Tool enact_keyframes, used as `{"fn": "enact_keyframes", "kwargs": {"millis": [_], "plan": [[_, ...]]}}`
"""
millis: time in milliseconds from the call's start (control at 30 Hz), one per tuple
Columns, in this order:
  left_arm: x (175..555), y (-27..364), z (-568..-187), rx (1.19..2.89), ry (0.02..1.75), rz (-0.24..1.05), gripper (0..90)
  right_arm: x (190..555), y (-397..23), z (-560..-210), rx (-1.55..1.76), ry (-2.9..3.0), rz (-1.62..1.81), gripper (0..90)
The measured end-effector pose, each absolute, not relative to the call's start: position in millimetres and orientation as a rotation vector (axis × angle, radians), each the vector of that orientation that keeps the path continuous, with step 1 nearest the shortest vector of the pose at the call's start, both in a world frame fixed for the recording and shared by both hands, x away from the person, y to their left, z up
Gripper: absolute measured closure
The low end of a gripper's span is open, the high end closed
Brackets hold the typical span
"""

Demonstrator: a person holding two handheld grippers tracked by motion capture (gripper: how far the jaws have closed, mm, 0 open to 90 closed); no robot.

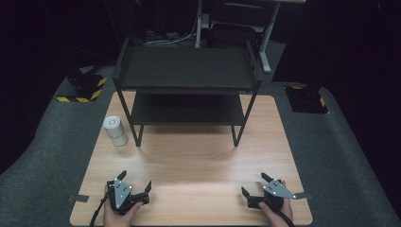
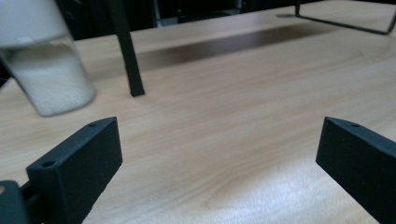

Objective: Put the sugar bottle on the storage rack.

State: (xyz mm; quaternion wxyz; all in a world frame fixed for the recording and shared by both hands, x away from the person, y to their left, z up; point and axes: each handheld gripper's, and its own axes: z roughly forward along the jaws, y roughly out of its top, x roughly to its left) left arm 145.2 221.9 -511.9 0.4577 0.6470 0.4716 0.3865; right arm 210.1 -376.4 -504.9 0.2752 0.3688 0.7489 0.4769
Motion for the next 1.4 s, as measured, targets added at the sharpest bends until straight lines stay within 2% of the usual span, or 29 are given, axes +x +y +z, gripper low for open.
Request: {"fn": "enact_keyframes", "kwargs": {"millis": [333, 600, 1400], "plan": [[154.7, 235.3, -481.6, 1.535, 1.16, 1.024, 0.5, 210.4, -376.5, -505.4, 0.992, 2.009, 1.285, 0.3], [180.5, 249.7, -468.0, 1.495, 1.21, 1.051, 0.5, 210.5, -376.7, -505.6, 0.996, 2.007, 1.288, 0.3], [248.7, 281.2, -481.6, 1.449, 1.312, 1.018, 3.4, 209.1, -376.5, -506.9, 0.989, 1.996, 1.29, 0.3]]}}
